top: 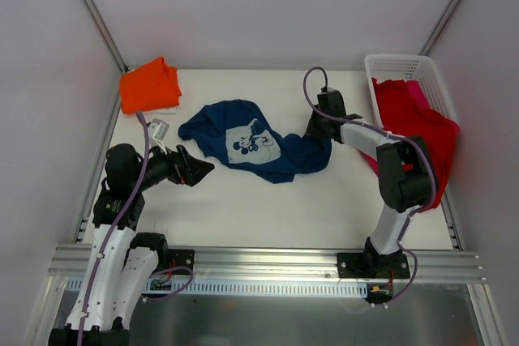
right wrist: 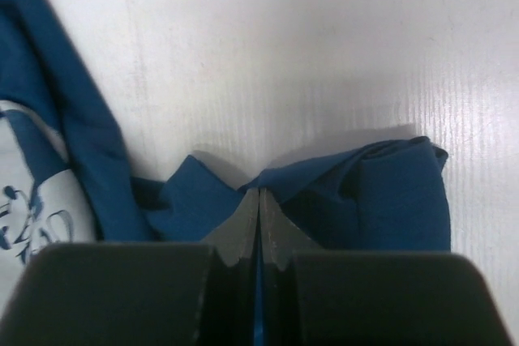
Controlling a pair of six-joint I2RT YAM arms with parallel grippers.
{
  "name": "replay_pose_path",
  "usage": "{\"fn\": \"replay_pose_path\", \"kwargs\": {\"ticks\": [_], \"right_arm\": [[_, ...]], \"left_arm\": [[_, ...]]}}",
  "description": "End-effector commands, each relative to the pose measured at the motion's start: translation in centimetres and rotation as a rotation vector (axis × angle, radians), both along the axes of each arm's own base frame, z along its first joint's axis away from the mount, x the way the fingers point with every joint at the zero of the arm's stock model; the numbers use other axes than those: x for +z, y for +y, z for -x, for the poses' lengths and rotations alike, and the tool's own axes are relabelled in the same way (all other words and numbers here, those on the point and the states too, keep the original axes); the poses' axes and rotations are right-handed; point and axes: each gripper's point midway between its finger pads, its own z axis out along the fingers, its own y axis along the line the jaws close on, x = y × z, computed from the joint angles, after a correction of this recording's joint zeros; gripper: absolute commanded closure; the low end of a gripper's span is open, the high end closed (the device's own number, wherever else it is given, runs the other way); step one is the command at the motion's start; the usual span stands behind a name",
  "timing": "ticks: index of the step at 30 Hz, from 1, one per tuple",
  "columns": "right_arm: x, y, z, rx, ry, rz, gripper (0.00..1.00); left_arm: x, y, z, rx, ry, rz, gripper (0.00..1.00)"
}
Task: Fold and stack the t-shirts
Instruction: Flatten out the tshirt
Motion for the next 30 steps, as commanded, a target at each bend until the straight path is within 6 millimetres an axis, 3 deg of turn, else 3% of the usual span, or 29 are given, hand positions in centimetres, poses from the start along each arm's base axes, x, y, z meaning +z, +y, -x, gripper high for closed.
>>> {"fn": "replay_pose_path", "kwargs": {"ticks": [1,5,6,10,13,17,21,22,24,25,26,27,28,29,30], "right_arm": [[7.2,0.4,-1.6,0.017,-0.15,-0.031,0.99],[13.0,0.0,-2.8,-0.01,-0.281,-0.035,1.0],[15.6,-0.1,-3.1,-0.019,-0.342,-0.047,1.0],[22.9,-0.9,-4.8,-0.051,-0.577,-0.049,1.0],[25.7,-2.2,-6.3,-0.122,-0.711,-0.009,1.0],[25.4,-5.5,-9.3,-0.304,-0.749,0.146,1.0],[20.9,-9.6,-12.1,-0.544,-0.581,0.421,1.0],[20.3,-10.4,-13.7,-0.624,-0.565,0.498,1.0],[19.4,-12.3,-13.9,-0.727,-0.525,0.645,1.0],[17.3,-13.0,-14.6,-0.741,-0.488,0.722,1.0],[18.3,-13.5,-15.3,-0.777,-0.505,0.728,1.0],[17.9,-14.2,-15.6,-0.786,-0.491,0.755,0.99],[17.6,-14.9,-15.9,-0.796,-0.478,0.774,0.92],[17.5,-16.0,-16.8,-0.807,-0.469,0.77,0.72],[16.6,-16.7,-16.7,-0.771,-0.416,0.792,0.15]], "left_arm": [[1.4,-0.2,0.1,-0.019,-0.064,-0.014,0.01],[1.5,-0.1,0.1,-0.017,-0.067,-0.016,0.01],[1.5,-0.1,0.1,-0.016,-0.066,-0.015,0.01],[1.4,-0.1,0.0,-0.017,-0.063,-0.018,0.01],[1.3,-0.1,0.0,-0.017,-0.06,-0.018,0.01],[1.2,-0.1,-0.1,-0.015,-0.055,-0.02,0.01],[1.0,-0.1,-0.1,-0.013,-0.049,-0.021,0.01],[1.0,-0.1,-0.2,-0.011,-0.047,-0.02,0.01],[0.9,-0.1,-0.2,-0.01,-0.045,-0.021,0.01],[0.8,0.0,-0.2,-0.009,-0.042,-0.023,0.01],[0.7,-0.1,-0.3,-0.009,-0.039,-0.024,0.01],[0.7,-0.1,-0.3,-0.011,-0.037,-0.024,0.01],[0.6,-0.1,-0.2,-0.012,-0.036,-0.025,0.01],[0.6,-0.2,-0.2,-0.015,-0.033,-0.025,0.01],[0.5,-0.3,-0.2,-0.019,-0.033,-0.027,0.01]]}}
